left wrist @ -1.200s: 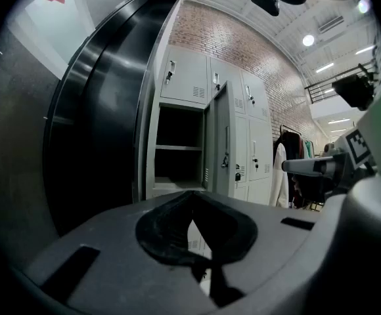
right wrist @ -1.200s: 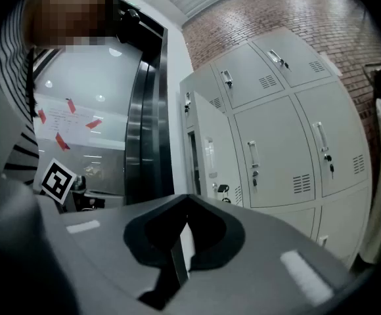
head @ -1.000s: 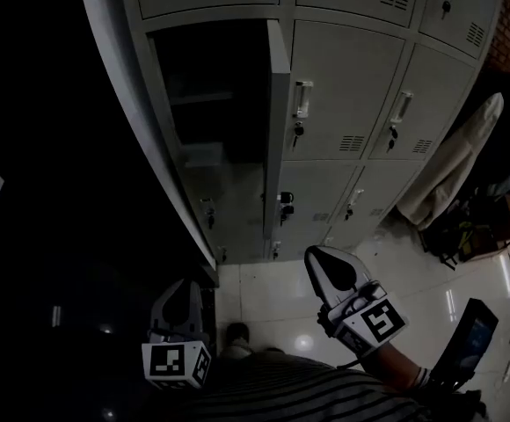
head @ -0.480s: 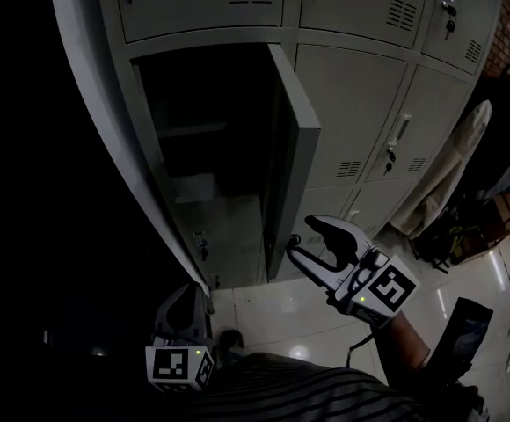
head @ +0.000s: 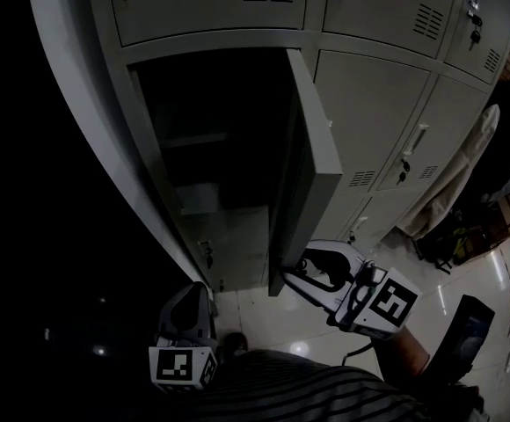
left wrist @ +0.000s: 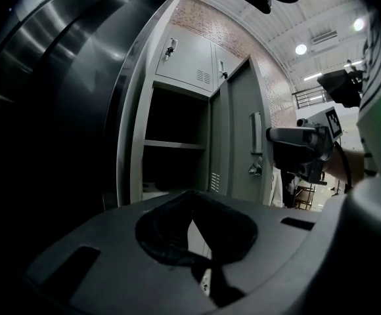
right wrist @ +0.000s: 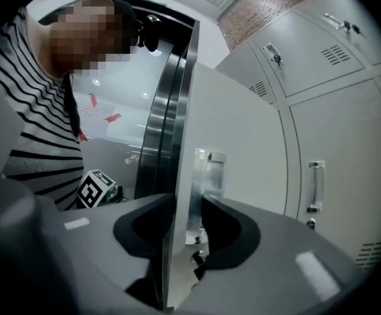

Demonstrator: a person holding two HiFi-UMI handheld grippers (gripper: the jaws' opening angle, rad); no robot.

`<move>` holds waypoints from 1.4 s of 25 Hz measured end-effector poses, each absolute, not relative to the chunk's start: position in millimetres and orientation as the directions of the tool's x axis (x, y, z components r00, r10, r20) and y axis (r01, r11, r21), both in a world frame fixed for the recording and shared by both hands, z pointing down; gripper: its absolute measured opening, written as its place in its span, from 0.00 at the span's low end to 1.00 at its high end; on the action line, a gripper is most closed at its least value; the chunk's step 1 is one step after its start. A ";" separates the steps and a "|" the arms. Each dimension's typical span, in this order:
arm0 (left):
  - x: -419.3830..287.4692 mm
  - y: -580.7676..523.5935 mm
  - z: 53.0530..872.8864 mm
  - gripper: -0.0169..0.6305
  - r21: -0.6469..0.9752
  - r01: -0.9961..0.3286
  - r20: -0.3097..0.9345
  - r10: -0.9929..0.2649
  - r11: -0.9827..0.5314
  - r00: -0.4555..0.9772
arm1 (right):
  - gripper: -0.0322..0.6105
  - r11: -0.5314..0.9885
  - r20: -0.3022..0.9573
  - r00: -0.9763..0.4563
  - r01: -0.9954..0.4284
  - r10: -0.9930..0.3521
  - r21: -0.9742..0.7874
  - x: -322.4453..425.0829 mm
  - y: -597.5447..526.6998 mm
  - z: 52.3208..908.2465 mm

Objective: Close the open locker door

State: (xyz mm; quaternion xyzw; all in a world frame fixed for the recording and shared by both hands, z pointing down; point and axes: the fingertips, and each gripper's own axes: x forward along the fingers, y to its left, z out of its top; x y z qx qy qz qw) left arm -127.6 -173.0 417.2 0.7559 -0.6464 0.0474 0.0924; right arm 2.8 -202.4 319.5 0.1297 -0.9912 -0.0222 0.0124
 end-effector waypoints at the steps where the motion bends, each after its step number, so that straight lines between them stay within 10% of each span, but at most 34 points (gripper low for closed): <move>1: -130.3 -174.4 416.2 0.03 0.074 -0.987 0.187 -0.970 -0.146 0.157 | 0.26 0.968 0.017 -0.969 -0.247 -0.248 0.044 -4.6 -201.8 319.9; 13: -195.9 -176.4 403.1 0.03 0.090 -0.994 0.152 -0.986 -0.055 0.068 | 0.26 0.978 0.036 -0.979 -0.201 -0.203 0.051 -122.3 -230.0 324.7; 35: -183.9 -205.9 390.9 0.03 0.156 -0.926 0.113 -0.926 -0.343 0.361 | 0.15 0.892 0.037 -0.892 -0.449 -0.451 0.057 -231.4 -358.4 322.1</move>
